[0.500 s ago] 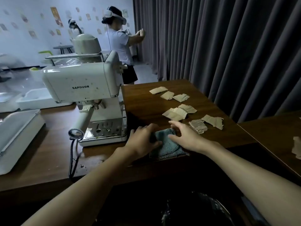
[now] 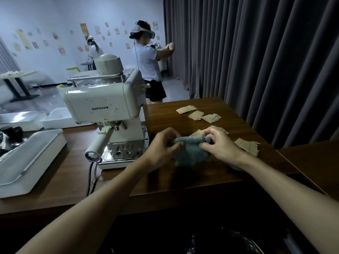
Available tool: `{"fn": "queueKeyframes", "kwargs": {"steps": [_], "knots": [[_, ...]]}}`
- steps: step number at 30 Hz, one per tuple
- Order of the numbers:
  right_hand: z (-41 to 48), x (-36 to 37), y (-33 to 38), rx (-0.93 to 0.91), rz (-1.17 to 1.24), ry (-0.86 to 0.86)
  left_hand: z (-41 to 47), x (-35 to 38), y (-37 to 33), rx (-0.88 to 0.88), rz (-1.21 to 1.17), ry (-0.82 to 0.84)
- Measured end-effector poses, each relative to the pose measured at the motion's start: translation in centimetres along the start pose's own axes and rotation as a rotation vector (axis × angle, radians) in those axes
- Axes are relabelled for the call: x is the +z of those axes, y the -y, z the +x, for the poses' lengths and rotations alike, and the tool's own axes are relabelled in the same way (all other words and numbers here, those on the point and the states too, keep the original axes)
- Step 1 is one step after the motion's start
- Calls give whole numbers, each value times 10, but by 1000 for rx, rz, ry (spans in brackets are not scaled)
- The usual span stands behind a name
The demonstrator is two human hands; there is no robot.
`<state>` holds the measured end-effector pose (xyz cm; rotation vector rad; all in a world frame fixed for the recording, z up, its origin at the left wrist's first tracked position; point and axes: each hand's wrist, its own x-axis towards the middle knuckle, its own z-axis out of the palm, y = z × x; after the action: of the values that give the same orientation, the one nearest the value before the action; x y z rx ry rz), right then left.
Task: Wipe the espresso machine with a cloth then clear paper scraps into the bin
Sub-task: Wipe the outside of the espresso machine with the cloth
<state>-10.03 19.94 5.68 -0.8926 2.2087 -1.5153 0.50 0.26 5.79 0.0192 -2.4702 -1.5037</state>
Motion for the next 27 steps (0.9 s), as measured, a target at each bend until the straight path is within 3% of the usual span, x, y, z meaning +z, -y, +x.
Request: {"fn": "queueKeyframes", "kwargs": {"steps": [4, 11, 15, 19, 21, 23, 25, 27], "knots": [[-14, -20, 35, -78, 140, 26, 3, -14, -36, 27, -156, -44], [-32, -30, 86, -184, 311, -150, 5, -32, -75, 73, -347, -18], [-37, -22, 109, -225, 311, -206, 2, -41, -85, 59, -39, 99], [-39, -16, 122, -190, 312, -122, -2, -50, -92, 322, 433, -40], [-41, -15, 124, -149, 223, 23, -3, -60, -94, 422, 484, -50], [-40, -11, 124, -165, -31, 80, -9, -70, -95, 477, 486, -40], [-36, -5, 125, -216, -340, -18, -14, -79, -96, 463, 498, -12], [-31, 1, 127, -234, -453, -70, -19, -86, -93, 432, 459, -18]]}}
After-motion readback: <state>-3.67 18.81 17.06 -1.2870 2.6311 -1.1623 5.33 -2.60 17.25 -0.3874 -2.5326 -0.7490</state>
